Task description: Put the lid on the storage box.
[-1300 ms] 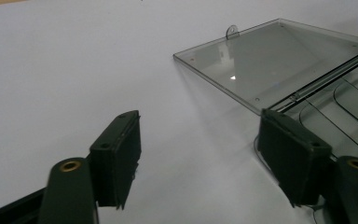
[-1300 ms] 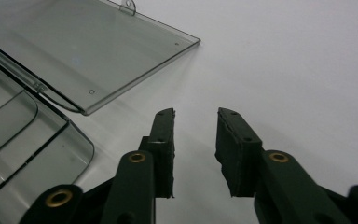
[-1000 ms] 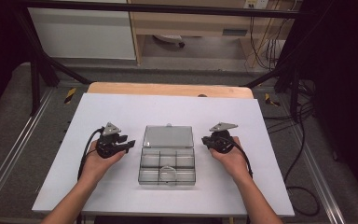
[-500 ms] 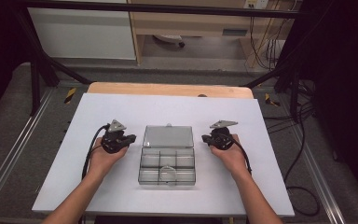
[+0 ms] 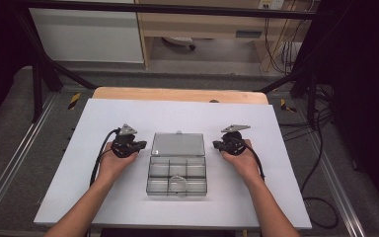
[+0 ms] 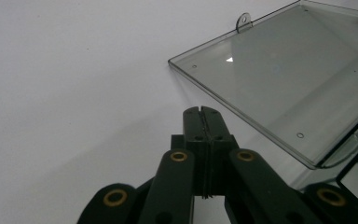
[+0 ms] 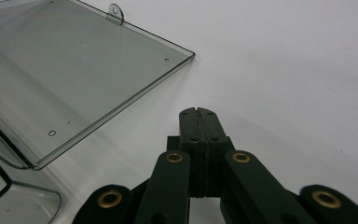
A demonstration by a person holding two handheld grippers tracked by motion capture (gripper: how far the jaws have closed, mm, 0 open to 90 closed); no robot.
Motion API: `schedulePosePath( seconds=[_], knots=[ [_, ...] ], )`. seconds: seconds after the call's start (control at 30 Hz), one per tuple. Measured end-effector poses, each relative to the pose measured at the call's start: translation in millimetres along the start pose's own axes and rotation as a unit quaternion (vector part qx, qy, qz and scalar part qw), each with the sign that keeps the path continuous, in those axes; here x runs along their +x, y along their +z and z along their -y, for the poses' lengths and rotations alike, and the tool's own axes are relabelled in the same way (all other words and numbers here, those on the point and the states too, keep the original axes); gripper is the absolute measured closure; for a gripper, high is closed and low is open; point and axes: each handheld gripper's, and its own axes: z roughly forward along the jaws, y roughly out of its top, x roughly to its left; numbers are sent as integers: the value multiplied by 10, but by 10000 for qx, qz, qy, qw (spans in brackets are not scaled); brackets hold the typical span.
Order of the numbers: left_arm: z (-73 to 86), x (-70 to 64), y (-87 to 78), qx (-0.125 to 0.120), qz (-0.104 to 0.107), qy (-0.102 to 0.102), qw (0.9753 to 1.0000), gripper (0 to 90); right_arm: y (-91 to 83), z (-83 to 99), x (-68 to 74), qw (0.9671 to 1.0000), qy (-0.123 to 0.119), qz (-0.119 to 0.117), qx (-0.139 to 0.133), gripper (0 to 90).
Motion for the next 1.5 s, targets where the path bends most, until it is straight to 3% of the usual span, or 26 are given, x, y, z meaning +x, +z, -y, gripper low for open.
schedulePosePath(
  seconds=[0.77, 1.5],
  knots=[
    [54, -18, 174, 169, 196, -7, 9997, 898, 184, 2, 58, 9997, 8, -229, -14, 900],
    [51, -52, 232, 81, 308, -65, 9995, 899, 239, -43, 128, 9994, -28, -351, 47, 900]
  ],
)
